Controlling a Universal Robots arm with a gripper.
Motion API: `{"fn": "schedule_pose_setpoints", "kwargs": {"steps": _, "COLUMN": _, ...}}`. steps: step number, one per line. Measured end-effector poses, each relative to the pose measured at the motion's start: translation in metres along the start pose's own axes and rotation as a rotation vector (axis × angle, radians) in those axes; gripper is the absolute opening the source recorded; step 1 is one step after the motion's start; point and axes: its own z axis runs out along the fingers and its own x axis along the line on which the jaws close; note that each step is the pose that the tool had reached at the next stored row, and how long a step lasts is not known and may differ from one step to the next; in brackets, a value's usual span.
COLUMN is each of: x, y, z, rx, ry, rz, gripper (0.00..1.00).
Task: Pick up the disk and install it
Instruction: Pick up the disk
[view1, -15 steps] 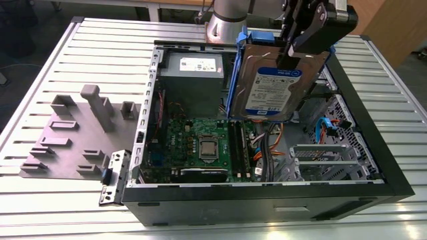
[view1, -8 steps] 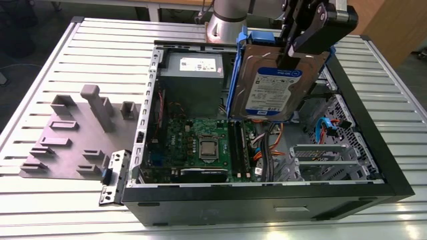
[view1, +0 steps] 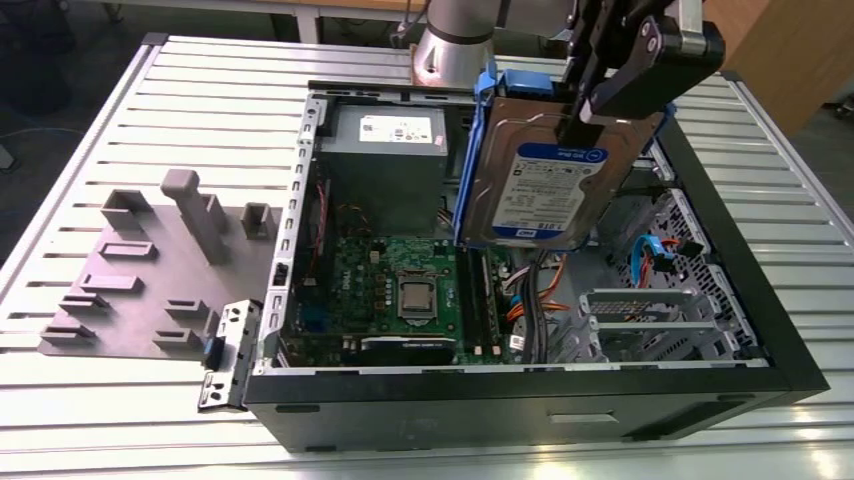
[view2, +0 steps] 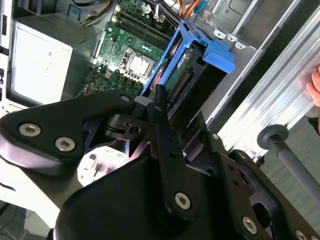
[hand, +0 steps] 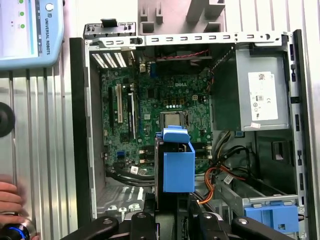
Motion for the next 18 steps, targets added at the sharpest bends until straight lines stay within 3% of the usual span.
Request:
{"fn": "schedule_pose_setpoints", "kwargs": {"steps": 8, "x": 0.0079, "y": -0.0006, "z": 0.0008, "rx": 0.0000, "ry": 0.0000, "rz": 0.000, "gripper": 0.35}}
{"fn": "schedule_pose_setpoints", "kwargs": {"steps": 18, "x": 0.0084, "y": -0.0023, "z": 0.0011, "rx": 0.0000, "ry": 0.0000, "rz": 0.000, "gripper": 0.35}}
